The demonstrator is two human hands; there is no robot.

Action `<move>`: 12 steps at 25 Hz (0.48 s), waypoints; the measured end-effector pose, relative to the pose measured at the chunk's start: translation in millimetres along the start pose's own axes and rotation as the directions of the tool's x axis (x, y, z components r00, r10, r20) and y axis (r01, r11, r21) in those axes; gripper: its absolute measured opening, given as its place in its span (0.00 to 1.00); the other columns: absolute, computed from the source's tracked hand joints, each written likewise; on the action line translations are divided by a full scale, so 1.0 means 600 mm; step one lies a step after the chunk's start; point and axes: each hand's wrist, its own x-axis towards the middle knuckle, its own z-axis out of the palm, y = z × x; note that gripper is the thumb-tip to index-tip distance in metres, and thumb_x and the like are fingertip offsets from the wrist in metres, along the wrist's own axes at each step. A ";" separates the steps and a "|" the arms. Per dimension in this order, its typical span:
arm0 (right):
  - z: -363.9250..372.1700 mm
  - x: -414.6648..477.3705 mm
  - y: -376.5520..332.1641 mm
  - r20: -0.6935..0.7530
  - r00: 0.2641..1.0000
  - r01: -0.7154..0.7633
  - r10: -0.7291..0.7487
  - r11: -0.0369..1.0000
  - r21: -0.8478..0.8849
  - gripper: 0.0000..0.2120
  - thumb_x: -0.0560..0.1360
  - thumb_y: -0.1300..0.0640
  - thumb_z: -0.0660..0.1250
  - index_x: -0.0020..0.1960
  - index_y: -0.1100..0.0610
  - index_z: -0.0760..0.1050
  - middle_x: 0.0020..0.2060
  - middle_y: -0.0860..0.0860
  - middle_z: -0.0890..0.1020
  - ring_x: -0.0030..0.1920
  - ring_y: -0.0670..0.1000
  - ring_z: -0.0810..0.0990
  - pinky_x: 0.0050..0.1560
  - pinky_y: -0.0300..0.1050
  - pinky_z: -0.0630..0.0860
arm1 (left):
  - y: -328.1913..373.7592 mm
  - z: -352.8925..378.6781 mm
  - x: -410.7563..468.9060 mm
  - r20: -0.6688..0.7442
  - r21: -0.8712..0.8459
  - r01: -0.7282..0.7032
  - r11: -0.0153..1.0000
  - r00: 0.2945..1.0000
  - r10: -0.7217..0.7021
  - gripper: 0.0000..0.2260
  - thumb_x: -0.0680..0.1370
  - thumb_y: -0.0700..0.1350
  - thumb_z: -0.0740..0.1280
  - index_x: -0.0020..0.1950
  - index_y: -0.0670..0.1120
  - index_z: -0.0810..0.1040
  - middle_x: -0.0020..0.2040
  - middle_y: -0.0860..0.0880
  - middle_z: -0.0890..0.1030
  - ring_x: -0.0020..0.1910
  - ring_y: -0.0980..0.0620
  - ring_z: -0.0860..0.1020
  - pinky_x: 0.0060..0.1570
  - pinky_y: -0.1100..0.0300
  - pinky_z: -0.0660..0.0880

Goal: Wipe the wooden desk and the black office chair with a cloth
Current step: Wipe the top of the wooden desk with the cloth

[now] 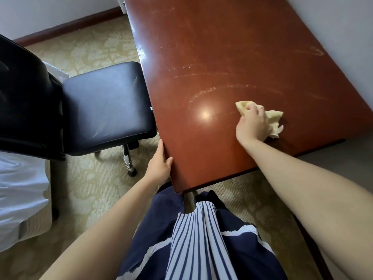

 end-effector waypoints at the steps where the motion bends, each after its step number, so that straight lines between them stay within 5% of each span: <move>1: 0.008 -0.016 -0.010 0.042 0.995 0.092 -0.091 0.996 -0.010 0.17 0.78 0.59 0.60 0.66 0.51 0.69 0.65 0.52 0.71 0.65 0.56 0.67 0.59 0.54 0.65 | -0.004 -0.002 0.000 0.006 0.007 0.000 1.000 1.000 0.000 0.31 0.80 0.39 0.60 0.78 0.53 0.48 0.68 0.50 0.72 0.62 0.45 0.73 0.55 0.63 0.64; 4: 0.029 -0.073 -0.026 0.125 0.936 0.327 -0.330 0.944 0.045 0.16 0.78 0.58 0.60 0.65 0.48 0.72 0.62 0.47 0.74 0.62 0.54 0.68 0.57 0.51 0.65 | -0.014 -0.005 0.000 0.023 0.032 0.018 0.999 1.000 -0.019 0.32 0.81 0.40 0.60 0.78 0.55 0.45 0.71 0.49 0.70 0.65 0.45 0.71 0.55 0.64 0.62; 8: 0.032 -0.144 -0.014 0.185 0.852 0.461 -0.491 0.869 0.181 0.15 0.76 0.59 0.63 0.60 0.48 0.77 0.55 0.45 0.79 0.57 0.51 0.71 0.58 0.48 0.63 | -0.025 -0.004 0.001 0.022 -0.019 0.020 1.000 1.000 -0.020 0.32 0.81 0.41 0.61 0.77 0.56 0.47 0.70 0.49 0.71 0.64 0.52 0.71 0.57 0.66 0.63; 12: 0.014 -0.196 0.038 0.353 0.539 0.674 -0.765 0.643 0.364 0.13 0.71 0.63 0.67 0.52 0.51 0.82 0.46 0.45 0.82 0.50 0.50 0.76 0.60 0.52 0.66 | -0.039 -0.015 0.010 0.099 -0.117 0.034 0.993 0.995 -0.022 0.30 0.81 0.38 0.58 0.77 0.56 0.49 0.70 0.54 0.70 0.70 0.55 0.67 0.69 0.60 0.63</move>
